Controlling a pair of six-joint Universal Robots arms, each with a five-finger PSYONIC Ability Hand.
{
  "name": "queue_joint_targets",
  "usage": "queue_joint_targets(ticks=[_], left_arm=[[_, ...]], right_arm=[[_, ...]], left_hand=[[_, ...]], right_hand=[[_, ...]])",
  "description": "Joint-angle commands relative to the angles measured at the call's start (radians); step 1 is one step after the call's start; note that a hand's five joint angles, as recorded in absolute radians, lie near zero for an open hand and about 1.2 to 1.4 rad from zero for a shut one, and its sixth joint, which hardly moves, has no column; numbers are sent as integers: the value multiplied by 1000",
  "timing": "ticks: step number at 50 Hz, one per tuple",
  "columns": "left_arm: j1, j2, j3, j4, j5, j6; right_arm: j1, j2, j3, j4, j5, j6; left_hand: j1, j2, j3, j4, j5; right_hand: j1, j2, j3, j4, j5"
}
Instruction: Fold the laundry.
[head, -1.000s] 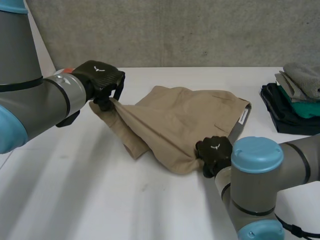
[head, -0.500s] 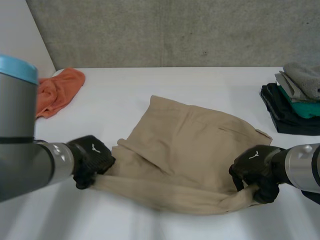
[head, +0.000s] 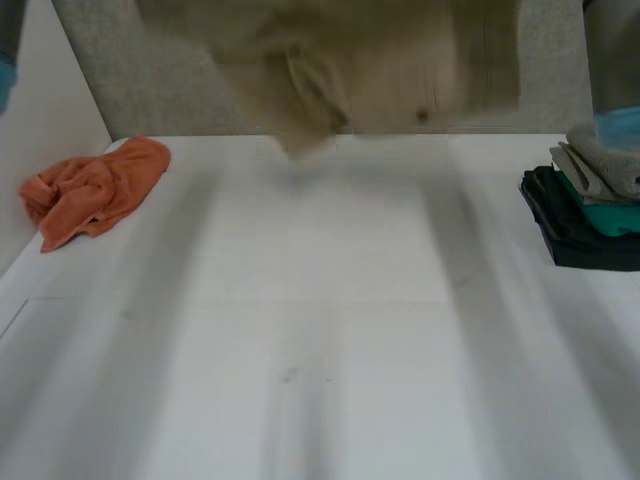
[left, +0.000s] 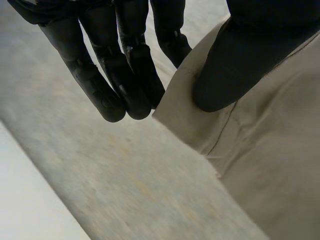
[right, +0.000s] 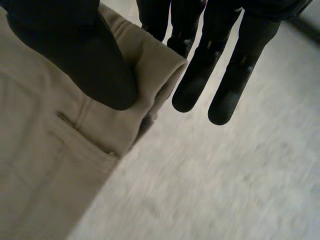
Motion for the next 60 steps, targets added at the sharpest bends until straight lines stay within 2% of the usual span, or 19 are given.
queue_joint_targets(ticks=[1, 6, 10, 15, 20, 24, 32, 38, 42, 46, 49, 52, 56, 57, 59, 60], left_arm=[[20, 87, -211, 10, 5, -2], [16, 119, -437, 10, 31, 3], [9, 110, -642, 13, 56, 9], [6, -3, -858, 68, 59, 47], [3, -94, -945, 76, 18, 105], [3, -74, -995, 33, -15, 145], [-51, 95, -1103, -164, -9, 225], [-82, 150, -1172, -306, -9, 282], [-140, 171, -1192, -369, 5, 273], [-168, 181, -1164, -363, 28, 237], [-143, 176, -1101, -278, 43, 201], [-59, 156, -1022, -153, 91, 162], [-7, 89, -957, -83, 198, 145], [15, 49, -921, -68, 279, 141], [29, 5, -881, -66, 358, 133], [39, -46, -836, -68, 431, 125]], right_arm=[[5, 42, -21, 95, -51, 52], [-6, 76, 56, 197, -75, 89], [-21, 108, 197, 242, -112, 113], [-34, 177, 396, 233, -178, 107], [-44, 243, 568, 241, -206, 45], [-40, 200, 666, 319, -204, 0], [-48, -57, 763, 665, -174, -118], [-75, -128, 792, 869, -158, -242], [-97, -140, 824, 1001, -144, -354], [-112, -136, 849, 956, -157, -381], [-110, -134, 873, 880, -157, -356], [-109, -122, 900, 819, -160, -333], [-92, -116, 923, 762, -160, -304], [-87, -116, 930, 742, -160, -293], [-84, -114, 938, 728, -158, -285], [-81, -113, 944, 715, -158, -278]], left_hand=[[234, 200, 208, 203, 234], [234, 200, 208, 203, 234], [234, 200, 208, 203, 234], [234, 200, 208, 203, 234], [234, 200, 208, 203, 234], [234, 200, 208, 203, 234], [234, 200, 208, 203, 234], [234, 200, 208, 203, 234], [234, 200, 208, 203, 234], [-943, -977, -968, -974, -942], [-988, -1022, -1013, -1019, -987], [-988, -1022, -1013, -1019, -987], [-988, -1022, -1013, -1019, -987], [-923, -957, -949, -955, -923], [-867, -901, -892, -898, -867], [-817, -851, -843, -849, -817]], right_hand=[[285, 226, 206, 199, 214], [285, 226, 206, 199, 214], [285, 226, 206, 199, 214], [285, 226, 206, 199, 214], [285, 226, 206, 199, 214], [285, 226, 206, 199, 214], [285, 226, 206, 199, 214], [285, 226, 206, 199, 214], [285, 226, 206, 199, 214], [285, 226, 206, 199, 214], [285, 226, 206, 199, 214], [285, 226, 206, 199, 214], [285, 226, 206, 199, 214], [285, 226, 206, 199, 214], [285, 226, 206, 199, 214], [285, 226, 206, 199, 214]])
